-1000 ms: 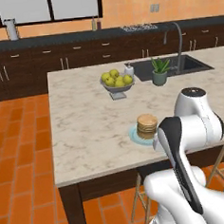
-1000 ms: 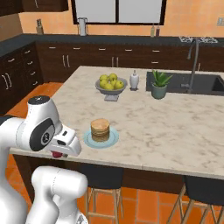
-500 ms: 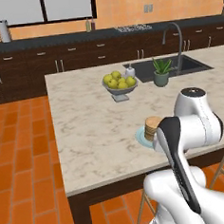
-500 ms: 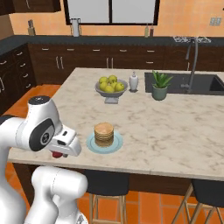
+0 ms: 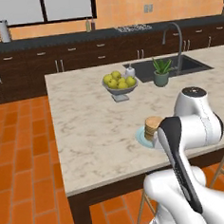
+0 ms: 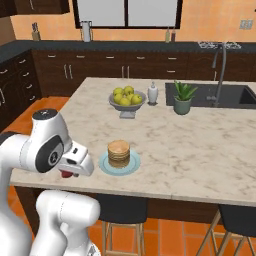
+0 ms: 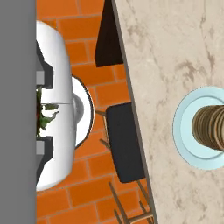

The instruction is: Take the strawberry from the fridge and place it on top of the pancake, located on the dining counter.

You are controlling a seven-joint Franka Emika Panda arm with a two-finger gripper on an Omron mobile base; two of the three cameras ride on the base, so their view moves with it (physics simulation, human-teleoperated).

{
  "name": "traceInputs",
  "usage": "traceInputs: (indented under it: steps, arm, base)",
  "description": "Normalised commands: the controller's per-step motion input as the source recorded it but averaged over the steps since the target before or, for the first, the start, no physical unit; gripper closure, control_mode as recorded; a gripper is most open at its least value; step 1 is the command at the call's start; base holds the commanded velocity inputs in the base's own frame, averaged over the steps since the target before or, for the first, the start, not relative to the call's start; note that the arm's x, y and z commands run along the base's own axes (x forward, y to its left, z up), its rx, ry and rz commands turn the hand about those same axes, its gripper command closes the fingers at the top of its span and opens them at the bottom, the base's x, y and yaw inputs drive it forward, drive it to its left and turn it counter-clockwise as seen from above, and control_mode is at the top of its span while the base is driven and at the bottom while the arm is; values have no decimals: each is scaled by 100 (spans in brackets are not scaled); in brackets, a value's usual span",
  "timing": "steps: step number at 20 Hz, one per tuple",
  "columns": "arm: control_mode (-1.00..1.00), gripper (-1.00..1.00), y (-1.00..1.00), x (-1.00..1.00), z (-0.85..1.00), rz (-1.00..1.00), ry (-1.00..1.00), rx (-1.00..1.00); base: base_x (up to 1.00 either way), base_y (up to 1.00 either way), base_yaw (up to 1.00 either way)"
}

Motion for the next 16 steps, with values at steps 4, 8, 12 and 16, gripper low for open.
traceInputs:
  steps: [4, 8, 12, 16]
  arm:
    - [-100, 100, 0, 72, 47, 1, -25, -2]
    - [-100, 100, -21, 100, 57, 0, -19, 0]
    - [-100, 100, -44, 100, 38, 0, -2, 0]
    - [-100, 100, -44, 100, -12, -5, 16, 0]
  base:
    - [0, 0, 0]
    - [0, 0, 0]
    - [0, 0, 0]
    - [0, 0, 0]
